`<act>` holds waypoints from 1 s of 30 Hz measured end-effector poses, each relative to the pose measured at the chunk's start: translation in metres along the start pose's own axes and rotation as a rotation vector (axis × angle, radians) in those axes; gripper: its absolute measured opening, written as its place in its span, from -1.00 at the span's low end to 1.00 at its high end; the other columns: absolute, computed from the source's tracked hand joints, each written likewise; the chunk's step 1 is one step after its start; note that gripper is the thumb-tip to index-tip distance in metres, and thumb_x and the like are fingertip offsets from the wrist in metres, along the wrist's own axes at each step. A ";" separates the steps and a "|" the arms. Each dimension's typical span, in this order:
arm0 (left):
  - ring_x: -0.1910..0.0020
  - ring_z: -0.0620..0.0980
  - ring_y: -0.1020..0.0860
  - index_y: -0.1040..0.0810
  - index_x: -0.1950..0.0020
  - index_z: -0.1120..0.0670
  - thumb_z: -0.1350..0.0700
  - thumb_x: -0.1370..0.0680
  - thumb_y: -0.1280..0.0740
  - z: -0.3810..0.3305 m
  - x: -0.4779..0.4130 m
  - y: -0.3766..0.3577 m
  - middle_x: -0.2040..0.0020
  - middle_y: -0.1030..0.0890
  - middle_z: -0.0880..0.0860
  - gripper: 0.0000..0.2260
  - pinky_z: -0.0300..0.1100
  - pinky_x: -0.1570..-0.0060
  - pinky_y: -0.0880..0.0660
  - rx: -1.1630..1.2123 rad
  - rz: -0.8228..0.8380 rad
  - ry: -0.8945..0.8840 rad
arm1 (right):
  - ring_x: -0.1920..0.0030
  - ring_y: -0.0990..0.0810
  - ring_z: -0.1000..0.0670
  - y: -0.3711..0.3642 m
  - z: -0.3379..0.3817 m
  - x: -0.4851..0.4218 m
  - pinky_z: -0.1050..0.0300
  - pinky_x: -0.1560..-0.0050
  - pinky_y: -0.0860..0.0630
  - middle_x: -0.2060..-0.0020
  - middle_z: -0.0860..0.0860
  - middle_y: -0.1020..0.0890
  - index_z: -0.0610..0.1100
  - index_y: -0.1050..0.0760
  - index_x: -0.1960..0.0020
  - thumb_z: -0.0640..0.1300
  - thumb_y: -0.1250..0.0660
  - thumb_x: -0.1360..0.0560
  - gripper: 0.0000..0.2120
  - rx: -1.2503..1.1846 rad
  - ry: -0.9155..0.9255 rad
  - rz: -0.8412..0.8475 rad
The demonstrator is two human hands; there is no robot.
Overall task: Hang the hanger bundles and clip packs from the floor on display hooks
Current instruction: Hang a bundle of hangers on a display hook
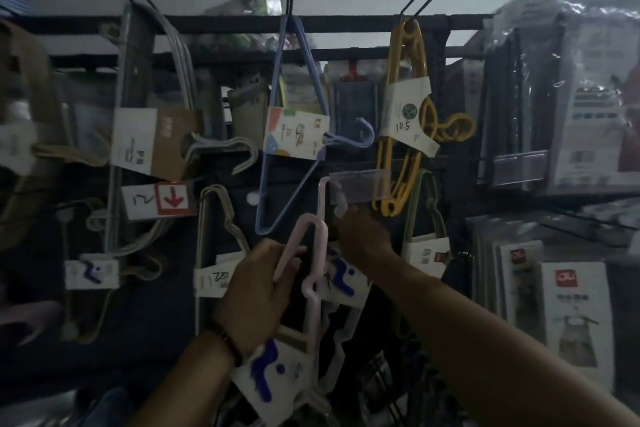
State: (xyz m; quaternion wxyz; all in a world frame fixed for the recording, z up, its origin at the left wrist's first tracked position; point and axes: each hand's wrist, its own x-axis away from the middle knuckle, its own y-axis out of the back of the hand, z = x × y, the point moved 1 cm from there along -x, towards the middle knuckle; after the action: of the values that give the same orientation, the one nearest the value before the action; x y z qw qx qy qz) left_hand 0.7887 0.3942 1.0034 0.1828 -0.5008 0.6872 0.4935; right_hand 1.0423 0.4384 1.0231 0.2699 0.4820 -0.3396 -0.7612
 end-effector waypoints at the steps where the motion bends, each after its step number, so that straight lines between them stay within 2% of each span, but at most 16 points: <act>1: 0.08 -0.20 -0.60 -0.60 -0.15 -0.20 -0.07 -0.70 -0.20 0.001 0.002 0.001 0.02 -0.60 -0.13 -0.82 -0.38 0.11 -0.45 -0.016 -0.014 0.018 | -0.10 -0.63 -0.14 -0.006 -0.001 -0.004 -0.03 0.16 -0.49 -0.19 -0.07 -0.53 -0.08 -0.45 -0.35 0.11 -0.24 -0.67 -0.64 0.022 -0.004 0.013; 4: 0.19 -0.12 -0.60 -0.64 -0.05 -0.11 -0.12 -0.70 -0.18 0.003 0.006 -0.001 0.15 -0.59 -0.07 -0.75 -0.20 0.16 -0.52 -0.015 -0.065 0.070 | -0.17 -0.61 -0.21 -0.003 -0.001 -0.006 -0.11 -0.02 -0.56 -0.23 -0.13 -0.57 -0.16 -0.48 -0.35 0.07 -0.20 -0.70 -0.63 -0.064 0.004 0.119; 6: 0.30 -0.05 -0.59 -0.60 0.04 -0.12 -0.10 -0.71 -0.23 0.003 0.005 -0.004 0.25 -0.57 0.02 -0.78 -0.07 0.25 -0.55 0.061 -0.086 0.111 | -0.12 -0.63 -0.24 0.014 0.000 -0.001 -0.13 -0.09 -0.54 -0.12 -0.17 -0.63 -0.20 -0.52 -0.27 0.12 -0.19 -0.70 -0.60 -0.201 -0.014 0.154; 7: 0.31 -0.03 -0.59 -0.59 0.05 -0.12 -0.10 -0.71 -0.24 0.003 0.003 -0.006 0.26 -0.57 0.04 -0.79 -0.02 0.26 -0.56 0.075 -0.092 0.123 | -0.03 -0.64 -0.21 0.024 0.000 0.002 -0.11 -0.03 -0.54 -0.02 -0.15 -0.65 -0.17 -0.55 -0.16 0.15 -0.17 -0.70 -0.60 -0.241 0.002 0.157; 9: 0.28 -0.04 -0.60 -0.60 0.02 -0.12 -0.09 -0.71 -0.23 0.005 0.002 -0.010 0.24 -0.59 0.03 -0.80 -0.05 0.25 -0.55 0.076 -0.101 0.133 | 0.17 -0.61 -0.12 0.042 -0.003 0.016 0.00 0.18 -0.50 0.17 -0.06 -0.63 -0.08 -0.51 0.03 0.15 -0.12 -0.71 -0.63 -0.285 0.074 0.103; 12: 0.18 -0.13 -0.61 -0.60 -0.06 -0.09 -0.09 -0.71 -0.20 0.005 0.001 -0.018 0.16 -0.63 -0.05 -0.80 -0.13 0.18 -0.53 0.093 -0.138 0.126 | 0.30 -0.57 -0.06 0.073 -0.001 0.057 -0.05 0.29 -0.46 0.27 -0.01 -0.58 -0.01 -0.45 0.11 0.14 -0.10 -0.71 -0.66 -0.377 0.229 0.015; 14: 0.14 -0.17 -0.62 -0.55 -0.25 -0.14 -0.10 -0.71 -0.18 0.003 0.000 -0.026 0.10 -0.66 -0.09 -0.79 -0.14 0.16 -0.56 0.109 -0.140 0.130 | 0.28 -0.58 -0.01 0.091 0.005 0.094 -0.13 0.26 -0.49 0.24 0.04 -0.58 0.05 -0.46 0.08 0.15 -0.13 -0.71 -0.71 -0.439 0.354 0.083; 16: 0.16 -0.16 -0.63 -0.42 -0.45 -0.23 -0.09 -0.72 -0.19 -0.003 -0.003 -0.035 0.09 -0.66 -0.11 -0.71 -0.24 0.20 -0.53 0.129 -0.129 0.144 | 0.20 -0.63 0.06 0.101 0.011 0.127 -0.06 0.23 -0.58 0.12 0.11 -0.64 0.14 -0.50 -0.12 0.25 -0.16 -0.67 -0.75 -0.355 0.419 0.183; 18: 0.13 -0.17 -0.66 -0.35 -0.47 -0.28 -0.09 -0.73 -0.20 -0.013 -0.005 -0.045 0.02 -0.69 -0.14 -0.70 -0.31 0.18 -0.54 0.154 -0.136 0.152 | 0.12 -0.66 0.04 0.099 0.013 0.146 -0.06 0.17 -0.62 -0.01 0.12 -0.66 0.18 -0.34 -0.36 0.33 -0.22 -0.61 -0.60 -0.199 0.402 0.223; 19: 0.10 -0.18 -0.67 -0.35 -0.44 -0.29 -0.11 -0.72 -0.20 -0.018 -0.006 -0.049 -0.02 -0.69 -0.14 -0.71 -0.30 0.16 -0.57 0.186 -0.152 0.151 | 0.12 -0.64 0.00 0.094 0.012 0.150 -0.04 0.17 -0.60 -0.03 0.09 -0.65 0.17 -0.26 -0.40 0.30 -0.25 -0.61 -0.55 -0.124 0.379 0.213; 22: 0.10 -0.17 -0.69 -0.42 -0.40 -0.19 -0.17 -0.69 -0.19 -0.033 -0.007 -0.060 -0.04 -0.71 -0.07 -0.71 -0.17 0.13 -0.65 0.320 -0.172 0.158 | 0.20 -0.60 -0.11 0.083 0.005 0.150 -0.04 0.23 -0.51 0.06 -0.02 -0.63 0.09 -0.21 -0.35 0.13 -0.19 -0.70 -0.70 -0.078 0.337 0.094; 25: 0.19 -0.11 -0.72 -0.47 -0.41 -0.12 -0.14 -0.72 -0.14 -0.040 -0.008 -0.067 0.00 -0.73 -0.04 -0.69 -0.09 0.17 -0.68 0.363 -0.155 0.154 | 0.32 -0.58 -0.16 0.079 -0.004 0.146 -0.16 0.29 -0.55 0.23 -0.04 -0.62 0.10 -0.24 -0.25 0.07 -0.11 -0.73 -0.87 -0.167 0.310 0.027; 26: 0.19 -0.07 -0.73 -0.48 -0.42 -0.12 -0.14 -0.74 -0.13 -0.040 -0.009 -0.067 0.00 -0.74 -0.05 -0.69 -0.01 0.17 -0.70 0.374 -0.148 0.155 | 0.34 -0.57 -0.17 0.079 -0.005 0.145 -0.19 0.29 -0.57 0.25 -0.04 -0.62 0.10 -0.23 -0.23 0.05 -0.11 -0.74 -0.90 -0.154 0.300 0.017; 28: 0.16 0.01 -0.75 -0.45 -0.48 -0.16 -0.19 -0.73 -0.12 -0.037 -0.012 -0.065 -0.05 -0.73 -0.08 -0.65 0.14 0.16 -0.70 0.404 -0.114 0.153 | 0.36 -0.56 -0.17 0.082 -0.006 0.144 -0.16 0.31 -0.55 0.29 -0.01 -0.59 0.10 -0.24 -0.24 0.03 -0.11 -0.74 -0.90 -0.145 0.300 -0.035; 30: 0.00 0.01 -0.74 -0.31 -0.60 -0.21 -0.17 -0.74 -0.12 -0.037 -0.012 -0.059 -0.23 -0.69 -0.13 -0.59 0.15 0.02 -0.69 0.375 -0.071 0.093 | 0.40 -0.54 -0.11 0.088 -0.005 0.146 -0.06 0.36 -0.50 0.34 0.09 -0.52 0.08 -0.26 -0.32 0.02 -0.11 -0.75 -0.83 -0.132 0.340 -0.117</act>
State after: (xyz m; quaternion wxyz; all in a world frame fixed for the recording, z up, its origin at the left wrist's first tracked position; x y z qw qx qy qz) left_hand 0.8541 0.3677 0.9996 0.2583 -0.5043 0.7567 0.3261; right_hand 0.9975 0.2742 1.0090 0.3097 0.6039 -0.2100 -0.7037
